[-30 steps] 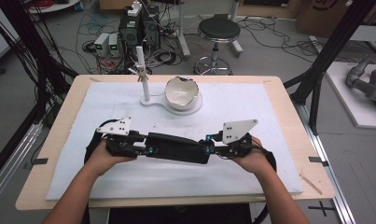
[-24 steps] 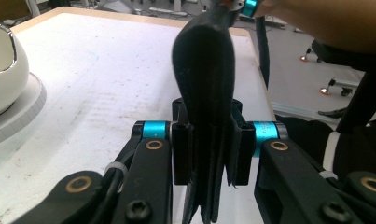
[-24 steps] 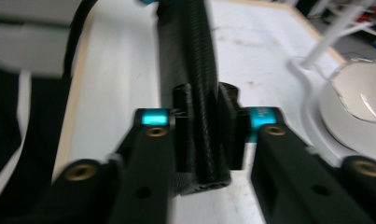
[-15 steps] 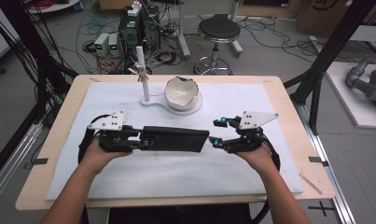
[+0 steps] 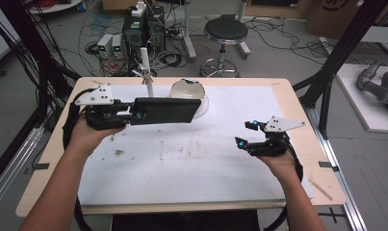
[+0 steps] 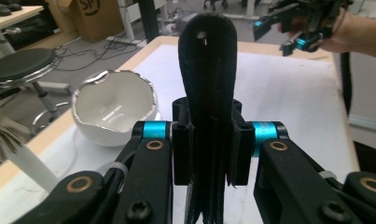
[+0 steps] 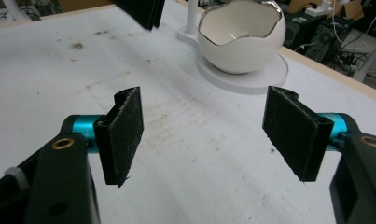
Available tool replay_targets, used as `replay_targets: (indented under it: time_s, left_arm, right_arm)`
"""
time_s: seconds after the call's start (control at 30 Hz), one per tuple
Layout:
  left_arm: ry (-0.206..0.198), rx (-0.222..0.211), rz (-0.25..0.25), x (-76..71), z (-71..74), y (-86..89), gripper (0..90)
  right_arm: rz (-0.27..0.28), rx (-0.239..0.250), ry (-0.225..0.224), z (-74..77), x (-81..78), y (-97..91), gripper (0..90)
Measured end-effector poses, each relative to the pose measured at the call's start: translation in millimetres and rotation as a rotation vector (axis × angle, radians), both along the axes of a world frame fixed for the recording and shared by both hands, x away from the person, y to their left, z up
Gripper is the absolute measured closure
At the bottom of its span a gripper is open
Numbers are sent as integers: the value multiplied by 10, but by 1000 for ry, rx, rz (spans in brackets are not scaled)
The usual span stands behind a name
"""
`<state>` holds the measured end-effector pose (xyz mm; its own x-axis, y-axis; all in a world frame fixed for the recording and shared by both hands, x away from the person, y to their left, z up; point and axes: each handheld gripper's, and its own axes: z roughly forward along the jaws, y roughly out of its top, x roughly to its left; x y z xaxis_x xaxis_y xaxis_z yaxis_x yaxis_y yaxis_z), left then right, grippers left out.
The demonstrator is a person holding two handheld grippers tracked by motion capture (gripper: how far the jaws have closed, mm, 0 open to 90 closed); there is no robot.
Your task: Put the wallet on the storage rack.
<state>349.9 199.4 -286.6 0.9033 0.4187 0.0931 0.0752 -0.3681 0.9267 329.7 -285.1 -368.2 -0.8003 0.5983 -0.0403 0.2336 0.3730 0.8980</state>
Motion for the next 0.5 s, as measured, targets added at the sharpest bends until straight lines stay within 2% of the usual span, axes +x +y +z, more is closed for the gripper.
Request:
replay_targets:
  time_s: [0.07, 0.1, 0.17, 0.27, 0.33, 0.5]
  left_arm:
    - [-12, 34, 13, 54, 108, -58, 757]
    - [-21, 66, 26, 112, 203, -102, 757]
    - [-22, 78, 34, 142, 249, -126, 757]
    - [-25, 130, 60, 291, 420, -219, 757]
    - [-25, 143, 68, 330, 456, -245, 757]
    - [-24, 225, 91, 525, 573, -385, 757]
  right_arm:
    - [-3, 0, 7, -14, 2, -4, 296]
    - [-1, -4, 7, -18, 6, -5, 295]
    - [-2, -6, 9, -23, 9, 0, 296]
    - [6, -1, 9, -35, 16, 16, 296]
    - [10, 6, 12, -45, 20, 21, 296]
    - [21, 1, 20, -81, 47, 37, 296]
